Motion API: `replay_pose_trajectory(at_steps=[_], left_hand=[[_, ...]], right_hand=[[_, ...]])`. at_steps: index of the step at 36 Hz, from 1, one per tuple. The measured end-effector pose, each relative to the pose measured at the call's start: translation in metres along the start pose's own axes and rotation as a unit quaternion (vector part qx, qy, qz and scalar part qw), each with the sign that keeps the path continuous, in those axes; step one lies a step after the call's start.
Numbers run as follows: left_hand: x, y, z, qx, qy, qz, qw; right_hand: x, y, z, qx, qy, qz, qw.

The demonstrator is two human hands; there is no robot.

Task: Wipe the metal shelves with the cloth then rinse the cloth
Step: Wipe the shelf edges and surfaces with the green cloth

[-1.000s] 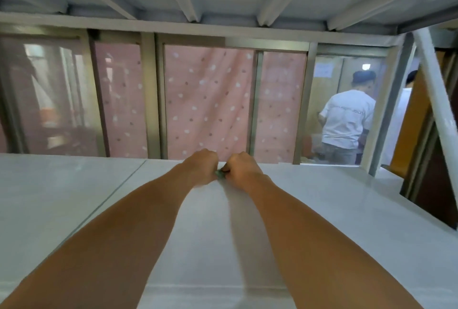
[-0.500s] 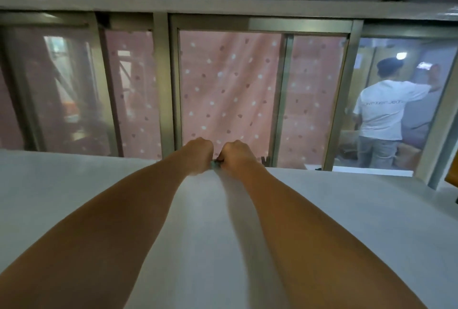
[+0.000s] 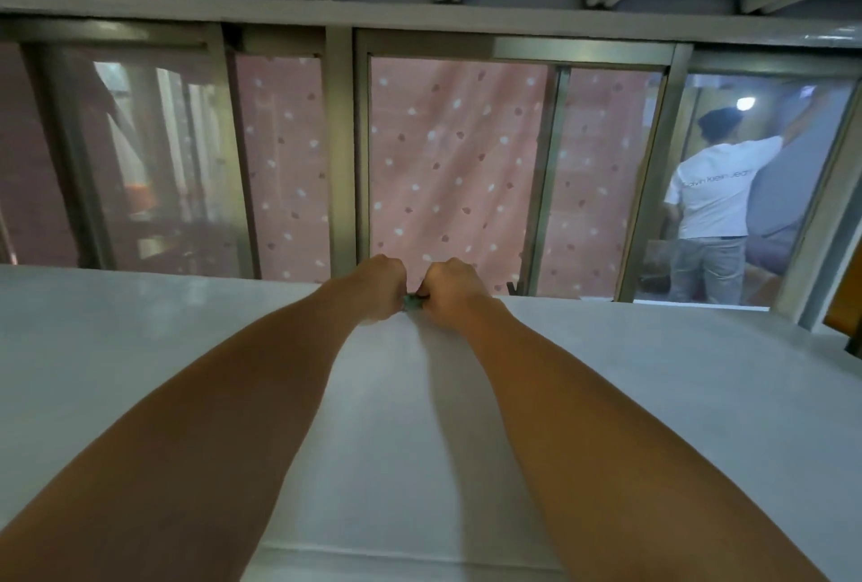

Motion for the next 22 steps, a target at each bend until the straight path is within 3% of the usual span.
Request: replay_pose_trajectory(at_steps=[22], left_hand=[[-0.225, -0.025, 0.047, -0.043, 0.007, -0.051, 0.998]], right_hand=[[-0.225, 0.097, 0.033, -0.038, -0.038, -0.058, 0.997]])
Point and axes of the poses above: each hand's wrist, its own x-axis towards the middle knuckle, its own z-axis out of the back of the hand, y = z × x, the point moved 10 cm from there along x, towards the middle knuckle, and after that the axes turned 12 degrees about -z, right-handed, at the moved point
